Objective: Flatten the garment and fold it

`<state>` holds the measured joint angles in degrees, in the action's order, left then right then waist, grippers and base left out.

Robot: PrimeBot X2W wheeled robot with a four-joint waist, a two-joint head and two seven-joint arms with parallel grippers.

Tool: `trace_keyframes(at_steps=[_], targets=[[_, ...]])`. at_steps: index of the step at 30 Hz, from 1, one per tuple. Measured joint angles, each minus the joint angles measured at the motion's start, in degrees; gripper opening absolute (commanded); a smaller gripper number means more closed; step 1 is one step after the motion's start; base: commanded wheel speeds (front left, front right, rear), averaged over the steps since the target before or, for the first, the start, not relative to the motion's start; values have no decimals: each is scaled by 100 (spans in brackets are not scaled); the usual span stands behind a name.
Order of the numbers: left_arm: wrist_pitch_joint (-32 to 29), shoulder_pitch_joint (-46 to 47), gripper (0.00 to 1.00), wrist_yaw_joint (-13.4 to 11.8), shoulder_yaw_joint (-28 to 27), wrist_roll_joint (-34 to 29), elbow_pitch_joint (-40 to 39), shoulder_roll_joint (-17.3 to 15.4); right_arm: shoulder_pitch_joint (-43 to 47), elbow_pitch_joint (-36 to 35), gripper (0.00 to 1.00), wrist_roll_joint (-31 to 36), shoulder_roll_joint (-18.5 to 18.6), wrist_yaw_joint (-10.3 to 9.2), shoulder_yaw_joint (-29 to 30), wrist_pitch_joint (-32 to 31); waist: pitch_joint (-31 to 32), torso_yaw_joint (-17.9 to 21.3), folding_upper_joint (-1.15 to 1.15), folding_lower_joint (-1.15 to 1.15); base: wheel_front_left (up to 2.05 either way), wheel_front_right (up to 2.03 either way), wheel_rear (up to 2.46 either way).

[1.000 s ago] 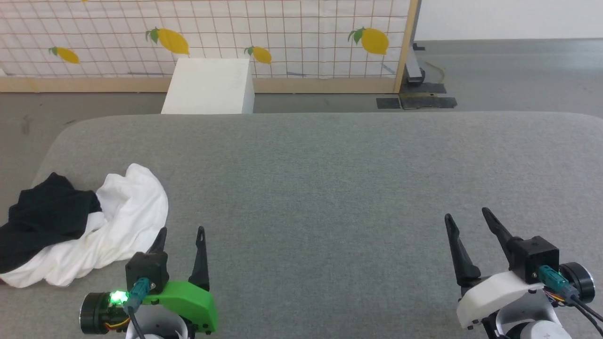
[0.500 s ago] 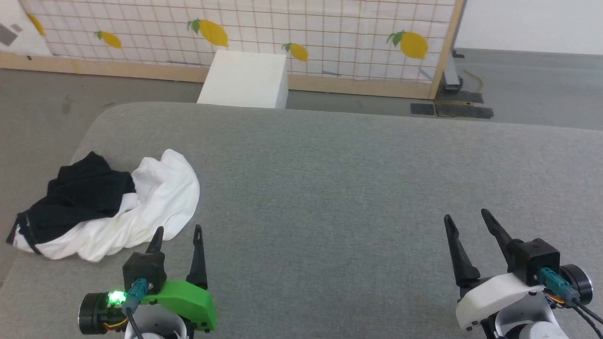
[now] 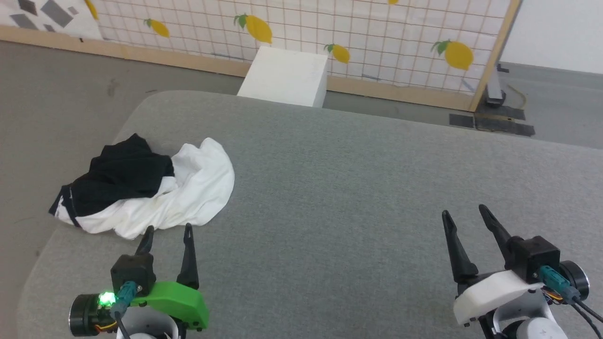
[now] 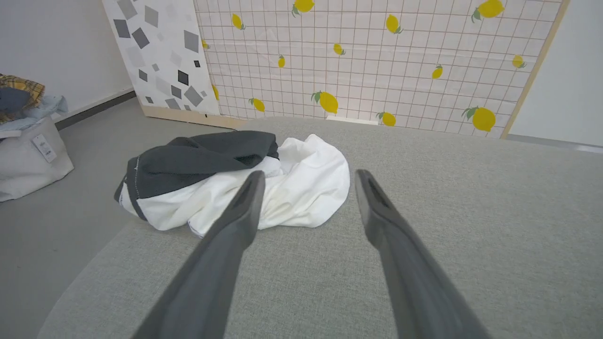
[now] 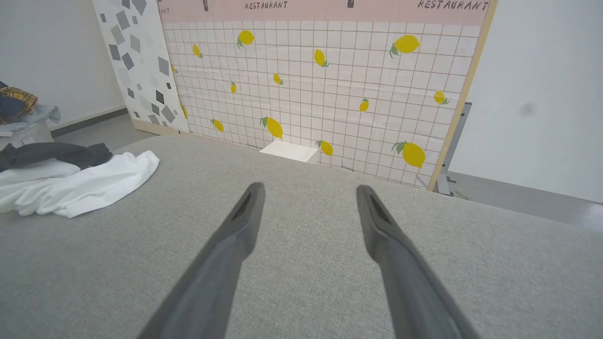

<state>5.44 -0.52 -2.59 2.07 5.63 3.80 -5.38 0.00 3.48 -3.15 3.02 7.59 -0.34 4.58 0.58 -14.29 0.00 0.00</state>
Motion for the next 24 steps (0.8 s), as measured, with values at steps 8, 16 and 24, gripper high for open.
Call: trace_keyframes(at_steps=[8,16,24], targets=[[81,-7,100,-60,-10,93,8,-81,-48,58,100,-45,-1,0,-54,51,-19,-244,0,0,0,0,0],[180,-56,100,-110,-27,248,41,-152,-116,80,100,-71,-1,0,-116,112,-57,-440,0,0,0,0,0],[285,-68,100,-176,-27,302,31,-152,-131,129,100,-107,-1,0,-147,202,-77,-664,0,0,0,0,0]])
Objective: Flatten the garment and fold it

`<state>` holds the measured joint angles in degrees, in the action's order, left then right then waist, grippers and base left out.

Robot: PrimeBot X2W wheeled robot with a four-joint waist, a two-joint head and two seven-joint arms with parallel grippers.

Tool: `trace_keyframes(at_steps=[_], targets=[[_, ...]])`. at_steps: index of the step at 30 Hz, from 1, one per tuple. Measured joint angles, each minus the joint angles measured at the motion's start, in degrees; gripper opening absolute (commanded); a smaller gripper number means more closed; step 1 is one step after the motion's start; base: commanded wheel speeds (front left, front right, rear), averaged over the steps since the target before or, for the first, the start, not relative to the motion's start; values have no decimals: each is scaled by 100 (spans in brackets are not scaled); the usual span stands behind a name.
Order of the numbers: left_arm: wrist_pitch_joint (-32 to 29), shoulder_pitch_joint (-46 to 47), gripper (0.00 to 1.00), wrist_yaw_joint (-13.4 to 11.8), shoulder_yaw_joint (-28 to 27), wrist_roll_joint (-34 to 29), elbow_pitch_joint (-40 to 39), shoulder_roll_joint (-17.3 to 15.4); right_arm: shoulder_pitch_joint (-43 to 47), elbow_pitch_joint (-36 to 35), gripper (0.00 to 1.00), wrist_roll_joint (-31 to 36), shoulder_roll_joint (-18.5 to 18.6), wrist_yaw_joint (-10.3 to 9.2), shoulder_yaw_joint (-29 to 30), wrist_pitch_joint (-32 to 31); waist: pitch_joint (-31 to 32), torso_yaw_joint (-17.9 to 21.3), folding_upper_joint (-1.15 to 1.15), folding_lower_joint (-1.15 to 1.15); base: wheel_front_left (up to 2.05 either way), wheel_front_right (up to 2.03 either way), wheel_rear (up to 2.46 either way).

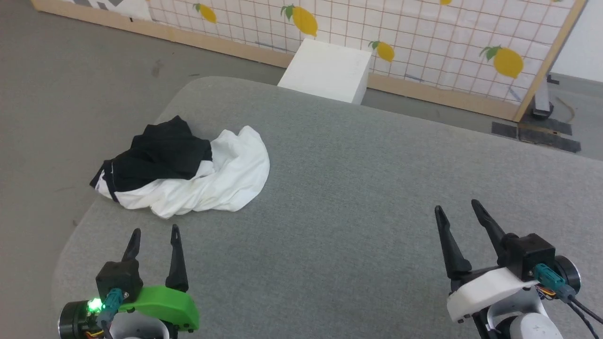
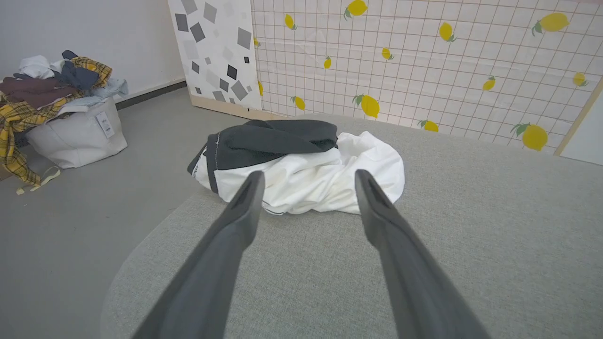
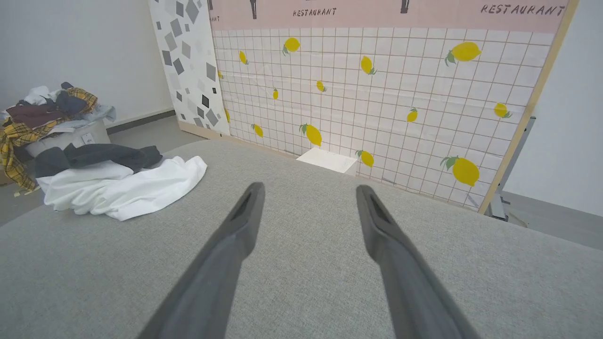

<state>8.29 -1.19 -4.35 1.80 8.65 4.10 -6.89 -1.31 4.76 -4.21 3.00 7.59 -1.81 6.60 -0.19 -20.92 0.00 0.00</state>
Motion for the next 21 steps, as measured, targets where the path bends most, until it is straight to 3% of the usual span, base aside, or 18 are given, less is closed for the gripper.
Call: trace_keyframes(at_steps=[21], targets=[[248,-85,100,-127,-21,153,14,-48,-104,179,100,-157,-2,0,-29,202,18,-572,0,0,0,0,0]])
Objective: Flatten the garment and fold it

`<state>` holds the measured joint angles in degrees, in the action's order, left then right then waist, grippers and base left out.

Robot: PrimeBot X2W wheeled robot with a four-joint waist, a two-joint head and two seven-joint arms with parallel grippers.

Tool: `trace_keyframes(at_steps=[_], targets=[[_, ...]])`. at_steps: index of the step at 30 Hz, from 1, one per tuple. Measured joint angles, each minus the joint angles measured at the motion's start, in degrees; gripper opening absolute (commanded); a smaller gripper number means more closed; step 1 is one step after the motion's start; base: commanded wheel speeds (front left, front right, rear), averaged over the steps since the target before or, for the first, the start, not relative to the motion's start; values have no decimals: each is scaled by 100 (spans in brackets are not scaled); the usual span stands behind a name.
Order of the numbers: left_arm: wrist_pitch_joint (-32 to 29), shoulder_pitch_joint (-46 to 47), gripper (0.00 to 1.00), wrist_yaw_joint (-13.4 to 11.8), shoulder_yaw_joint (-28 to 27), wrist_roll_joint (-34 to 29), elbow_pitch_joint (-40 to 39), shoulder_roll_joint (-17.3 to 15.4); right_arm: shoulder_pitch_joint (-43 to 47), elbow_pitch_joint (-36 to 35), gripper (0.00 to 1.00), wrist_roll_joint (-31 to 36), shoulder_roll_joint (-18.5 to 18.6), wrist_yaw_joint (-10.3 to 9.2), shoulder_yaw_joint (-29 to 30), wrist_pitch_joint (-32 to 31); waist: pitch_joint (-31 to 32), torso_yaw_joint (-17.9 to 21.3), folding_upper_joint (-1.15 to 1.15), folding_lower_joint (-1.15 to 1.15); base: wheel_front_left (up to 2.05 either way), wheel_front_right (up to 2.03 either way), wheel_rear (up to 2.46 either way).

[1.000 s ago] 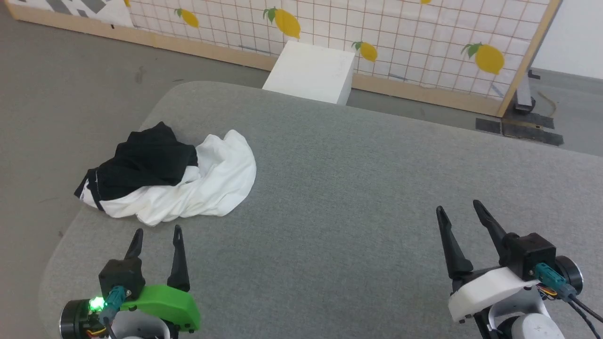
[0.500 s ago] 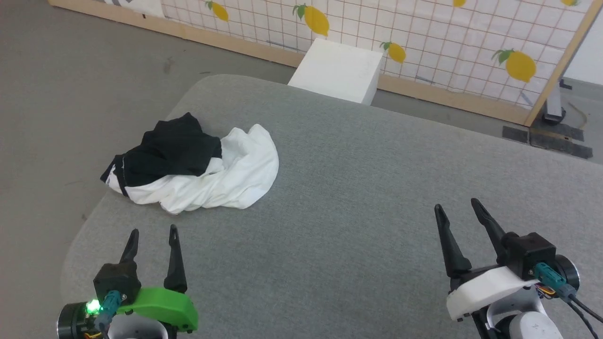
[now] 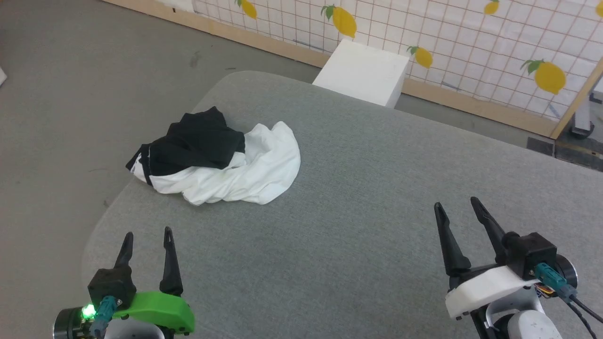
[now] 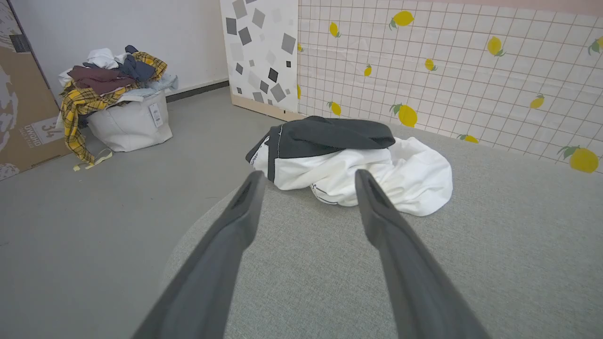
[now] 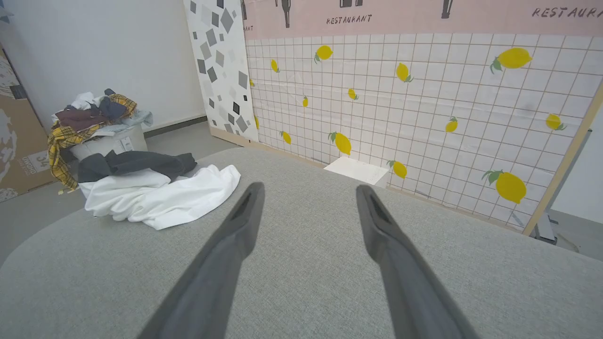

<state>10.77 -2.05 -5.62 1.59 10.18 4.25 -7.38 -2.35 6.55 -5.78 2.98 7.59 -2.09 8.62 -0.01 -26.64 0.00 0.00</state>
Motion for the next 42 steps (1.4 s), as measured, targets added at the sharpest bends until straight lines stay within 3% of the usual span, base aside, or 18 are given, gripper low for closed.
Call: trace_keyframes(at_steps=[32,42], targets=[[378,-36,100,-149,-52,305,149,-162,-119,242,100,-232,-7,0,-34,326,18,-812,0,0,0,0,0],[394,-32,100,-146,-58,352,180,-156,-160,259,100,-232,-9,0,-34,333,-20,-811,0,0,0,0,0]])
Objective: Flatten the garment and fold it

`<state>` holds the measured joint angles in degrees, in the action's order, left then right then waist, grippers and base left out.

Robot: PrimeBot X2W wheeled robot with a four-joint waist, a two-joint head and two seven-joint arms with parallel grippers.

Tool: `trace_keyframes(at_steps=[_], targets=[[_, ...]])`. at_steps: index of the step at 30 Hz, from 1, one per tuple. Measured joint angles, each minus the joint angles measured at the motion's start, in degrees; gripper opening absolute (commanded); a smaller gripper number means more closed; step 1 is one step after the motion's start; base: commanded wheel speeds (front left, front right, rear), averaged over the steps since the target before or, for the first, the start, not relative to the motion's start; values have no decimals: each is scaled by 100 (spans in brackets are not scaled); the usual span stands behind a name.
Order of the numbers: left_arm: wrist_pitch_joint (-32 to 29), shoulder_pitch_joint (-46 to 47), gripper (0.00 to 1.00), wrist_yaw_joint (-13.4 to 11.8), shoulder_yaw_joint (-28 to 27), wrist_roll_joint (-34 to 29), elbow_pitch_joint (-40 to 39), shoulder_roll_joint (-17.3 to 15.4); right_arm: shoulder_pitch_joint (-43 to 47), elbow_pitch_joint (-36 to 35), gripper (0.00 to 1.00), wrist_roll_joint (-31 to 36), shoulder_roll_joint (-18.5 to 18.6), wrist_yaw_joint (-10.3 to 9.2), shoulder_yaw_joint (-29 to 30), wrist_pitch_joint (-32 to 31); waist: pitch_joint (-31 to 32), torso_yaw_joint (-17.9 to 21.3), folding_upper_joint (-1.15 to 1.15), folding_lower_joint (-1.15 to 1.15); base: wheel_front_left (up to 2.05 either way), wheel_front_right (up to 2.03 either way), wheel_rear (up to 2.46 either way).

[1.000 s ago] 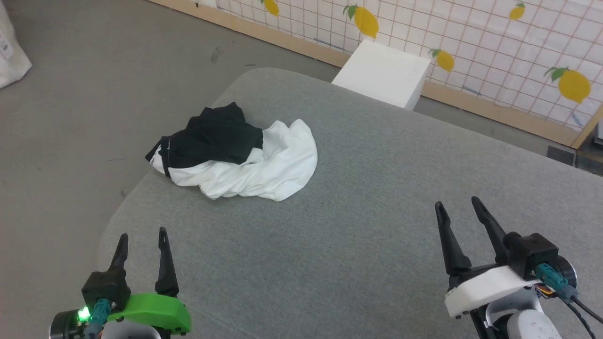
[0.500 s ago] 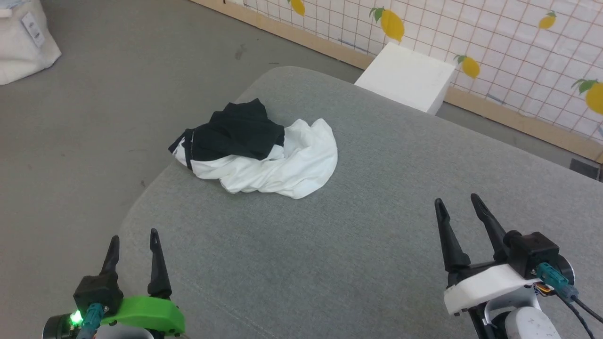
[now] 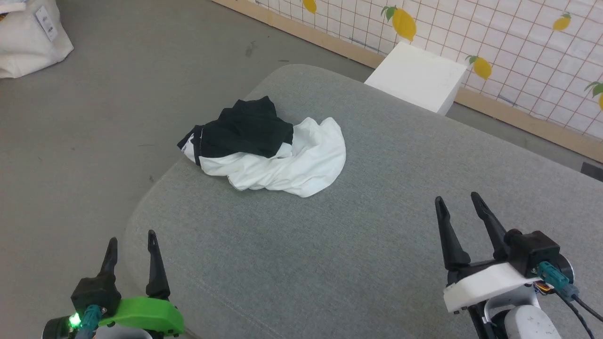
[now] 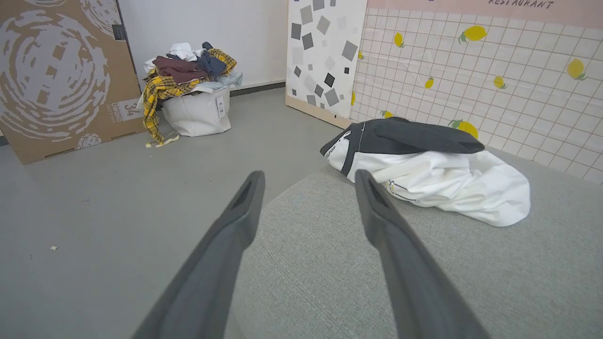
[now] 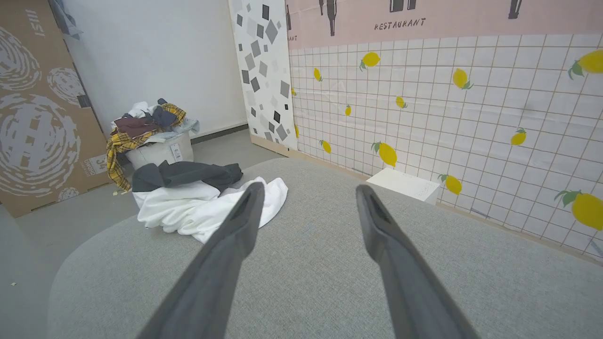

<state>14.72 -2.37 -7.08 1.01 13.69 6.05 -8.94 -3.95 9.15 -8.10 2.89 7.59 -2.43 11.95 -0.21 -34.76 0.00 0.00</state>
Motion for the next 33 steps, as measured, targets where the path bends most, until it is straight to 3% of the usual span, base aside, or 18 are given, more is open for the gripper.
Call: trace_keyframes(at_steps=[5,12,22,29,30,33], targets=[[-211,308,100,158,-5,279,73,-3,-107,-67,100,25,-4,0,-47,-36,-109,48,0,0,0,0,0],[-936,1914,100,436,-99,750,445,-122,-496,-381,100,259,-5,0,-154,-236,-568,232,0,0,0,0,0],[-2486,3810,100,526,-697,1596,1107,-845,-1095,-699,100,550,-4,-1,-285,-345,-1631,879,0,-1,0,0,0],[-4152,4183,100,98,-1060,2030,1454,-1433,-1449,-744,100,608,-7,-1,-353,-309,-2457,1465,0,-1,0,0,0],[-4833,4057,100,-109,-1126,2136,1458,-1524,-1504,-746,100,601,-7,-1,-363,-253,-2760,1728,0,-1,0,0,0],[-5395,3746,100,-379,-1228,2406,1429,-1463,-1530,-731,100,603,-7,-1,-349,-230,-3069,1972,0,-1,0,0,0]])
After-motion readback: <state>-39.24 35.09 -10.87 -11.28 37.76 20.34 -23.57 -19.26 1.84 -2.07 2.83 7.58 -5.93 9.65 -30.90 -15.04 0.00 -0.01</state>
